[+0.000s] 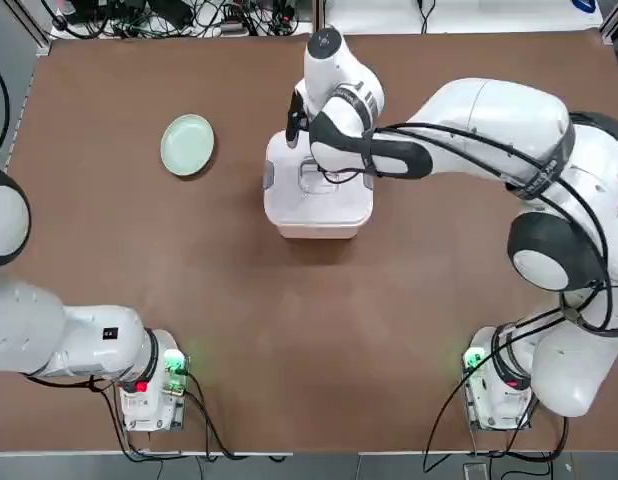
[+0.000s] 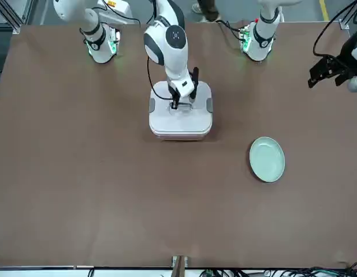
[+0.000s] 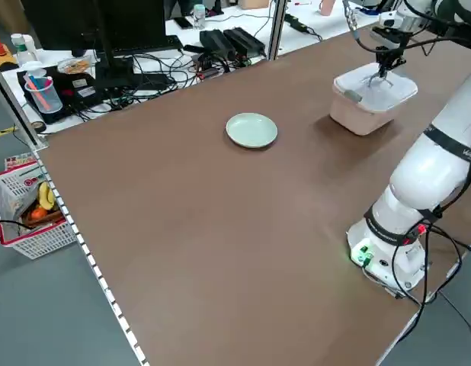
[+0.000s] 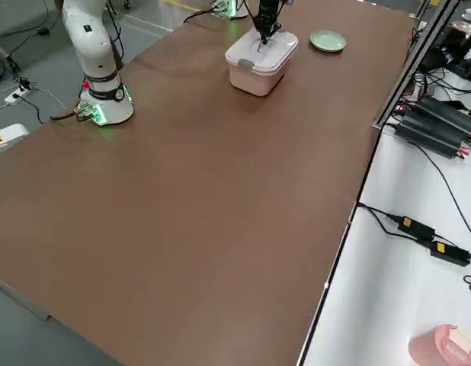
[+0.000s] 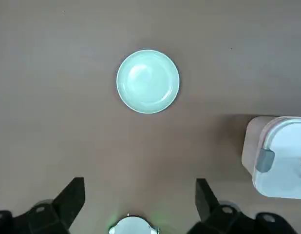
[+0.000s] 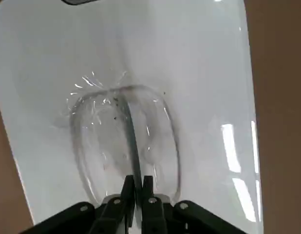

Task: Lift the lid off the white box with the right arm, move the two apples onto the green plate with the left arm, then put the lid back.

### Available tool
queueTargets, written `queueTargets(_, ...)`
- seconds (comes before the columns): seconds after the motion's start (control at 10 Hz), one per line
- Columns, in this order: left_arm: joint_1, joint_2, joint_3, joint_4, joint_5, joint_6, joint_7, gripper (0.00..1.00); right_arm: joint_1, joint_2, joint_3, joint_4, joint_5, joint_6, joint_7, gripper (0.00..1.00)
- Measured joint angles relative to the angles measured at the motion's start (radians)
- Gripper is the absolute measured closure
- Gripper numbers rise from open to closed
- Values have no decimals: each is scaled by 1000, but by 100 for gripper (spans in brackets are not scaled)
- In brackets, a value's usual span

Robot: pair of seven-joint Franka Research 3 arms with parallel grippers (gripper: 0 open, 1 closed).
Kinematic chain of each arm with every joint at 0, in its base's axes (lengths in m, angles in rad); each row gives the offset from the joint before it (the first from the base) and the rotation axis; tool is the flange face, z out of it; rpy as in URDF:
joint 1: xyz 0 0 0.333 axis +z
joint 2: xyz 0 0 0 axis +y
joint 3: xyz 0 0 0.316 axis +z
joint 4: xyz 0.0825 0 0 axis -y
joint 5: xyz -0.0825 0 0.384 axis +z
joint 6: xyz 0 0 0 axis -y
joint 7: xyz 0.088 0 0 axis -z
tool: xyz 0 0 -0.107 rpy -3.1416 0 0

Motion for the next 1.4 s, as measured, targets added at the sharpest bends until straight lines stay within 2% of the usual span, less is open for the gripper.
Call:
queueTargets(0.2, 0, -2, -8, 22, 0, -4, 0, 0, -2, -46, -6, 1, -14, -27, 7, 93)
queueTargets(0.4, 0, -2, -11, 26, 0, -5, 0, 0, -49, -88, -25, 2, -21, -79, 7, 93)
queueTargets(0.7, 2, -2, -11, 26, 0, -6, 0, 0, -184, -123, -28, 2, -12, -151, -19, 93)
queueTargets(1.1, 7, -2, -8, 27, 0, -13, 1, 0, -435, -142, -33, 3, 69, -242, -233, 93)
queueTargets(1.4, 15, -6, -3, 30, 0, -34, 4, 0, -550, -142, -32, 1, 157, -308, -285, 93)
